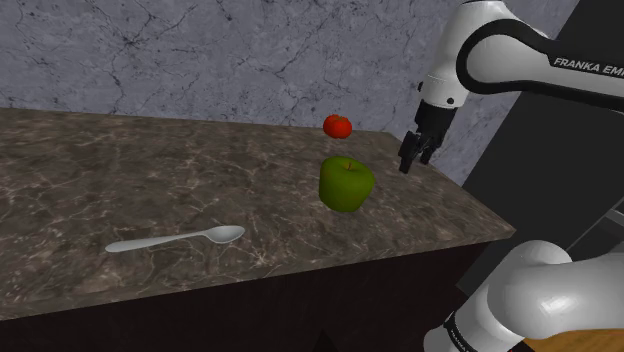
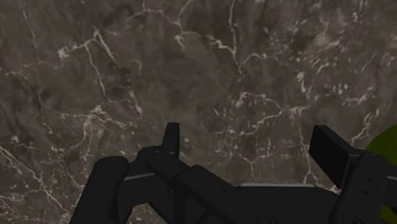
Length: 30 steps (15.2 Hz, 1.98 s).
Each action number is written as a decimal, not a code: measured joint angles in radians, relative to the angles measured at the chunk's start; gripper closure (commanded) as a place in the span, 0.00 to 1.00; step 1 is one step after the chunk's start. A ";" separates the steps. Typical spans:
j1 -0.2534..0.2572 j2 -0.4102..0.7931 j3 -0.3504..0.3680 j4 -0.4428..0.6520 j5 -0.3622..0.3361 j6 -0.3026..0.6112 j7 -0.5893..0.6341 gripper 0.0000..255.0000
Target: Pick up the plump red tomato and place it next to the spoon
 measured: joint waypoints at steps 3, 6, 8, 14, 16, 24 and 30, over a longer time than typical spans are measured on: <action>-0.006 0.025 -0.028 0.010 0.019 0.035 -0.010 0.00; -0.016 0.090 -0.093 0.039 0.067 0.115 -0.038 0.00; -0.016 0.147 -0.135 0.060 0.112 0.179 -0.058 0.00; -0.005 0.321 -0.276 0.141 0.286 0.334 -0.162 0.00; 0.002 0.379 -0.324 0.180 0.359 0.363 -0.207 0.00; 0.013 0.665 -0.499 0.374 0.748 0.386 -0.427 0.00; -0.049 0.894 -0.555 0.558 1.062 0.292 -0.538 0.00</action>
